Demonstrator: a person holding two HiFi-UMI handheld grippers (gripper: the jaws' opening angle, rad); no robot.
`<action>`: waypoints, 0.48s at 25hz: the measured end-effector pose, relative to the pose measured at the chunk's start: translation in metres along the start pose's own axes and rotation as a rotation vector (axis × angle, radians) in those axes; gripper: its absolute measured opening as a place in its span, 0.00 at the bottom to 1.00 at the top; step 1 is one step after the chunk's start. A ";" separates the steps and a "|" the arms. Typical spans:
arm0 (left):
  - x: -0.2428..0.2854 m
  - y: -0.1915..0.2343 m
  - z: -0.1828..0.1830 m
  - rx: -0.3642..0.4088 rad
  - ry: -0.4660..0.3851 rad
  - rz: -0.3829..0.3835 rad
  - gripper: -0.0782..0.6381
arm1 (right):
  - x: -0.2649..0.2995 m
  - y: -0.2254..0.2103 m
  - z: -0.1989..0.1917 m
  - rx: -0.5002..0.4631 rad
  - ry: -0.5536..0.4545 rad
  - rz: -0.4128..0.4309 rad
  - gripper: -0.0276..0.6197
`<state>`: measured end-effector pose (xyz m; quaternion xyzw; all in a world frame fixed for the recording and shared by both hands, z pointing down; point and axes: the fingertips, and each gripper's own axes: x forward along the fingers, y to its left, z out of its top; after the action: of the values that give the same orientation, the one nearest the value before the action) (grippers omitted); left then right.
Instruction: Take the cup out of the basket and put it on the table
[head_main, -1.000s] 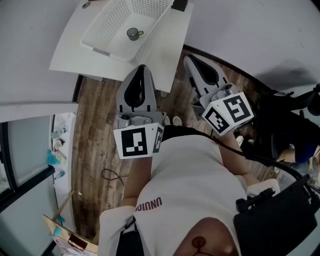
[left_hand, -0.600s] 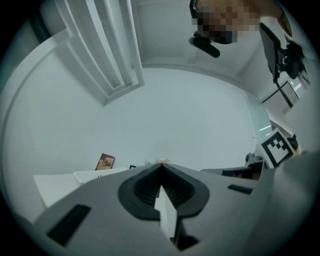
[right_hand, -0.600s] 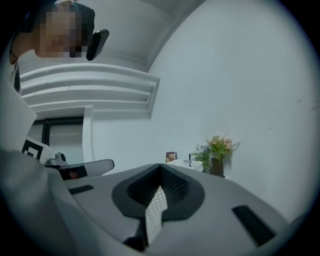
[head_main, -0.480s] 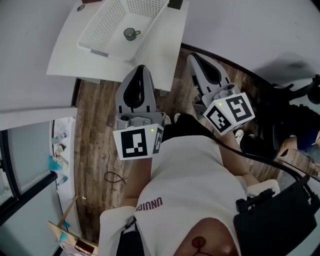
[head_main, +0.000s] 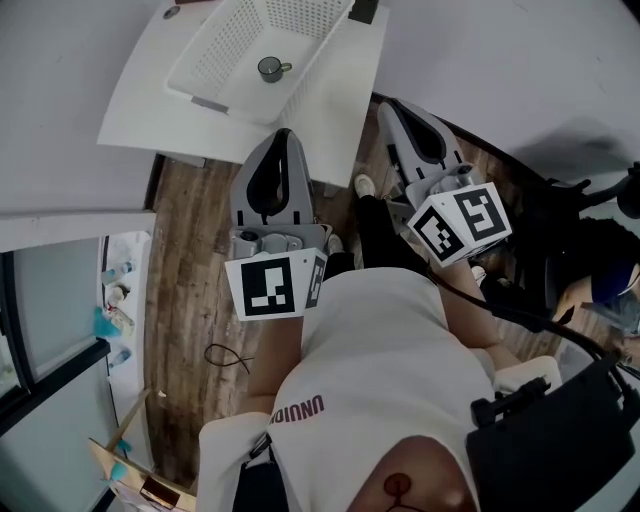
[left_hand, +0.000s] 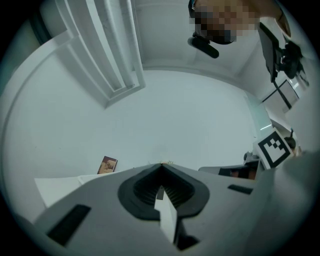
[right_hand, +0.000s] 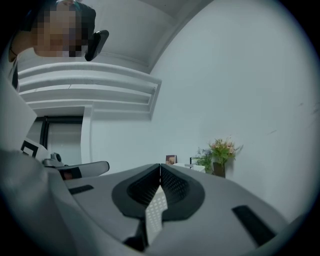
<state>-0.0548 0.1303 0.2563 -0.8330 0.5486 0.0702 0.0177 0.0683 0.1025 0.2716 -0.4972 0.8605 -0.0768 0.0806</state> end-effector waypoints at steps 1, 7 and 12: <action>0.001 0.002 -0.001 0.001 -0.003 0.012 0.13 | 0.003 -0.002 0.000 -0.001 -0.003 0.003 0.07; 0.019 0.018 0.000 0.009 -0.005 0.087 0.13 | 0.033 -0.017 0.006 -0.003 -0.002 0.037 0.07; 0.036 0.027 -0.004 0.008 0.010 0.164 0.13 | 0.067 -0.033 0.010 0.000 0.014 0.124 0.07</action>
<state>-0.0655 0.0858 0.2564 -0.7855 0.6153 0.0653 0.0124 0.0648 0.0273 0.2641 -0.4423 0.8902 -0.0750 0.0790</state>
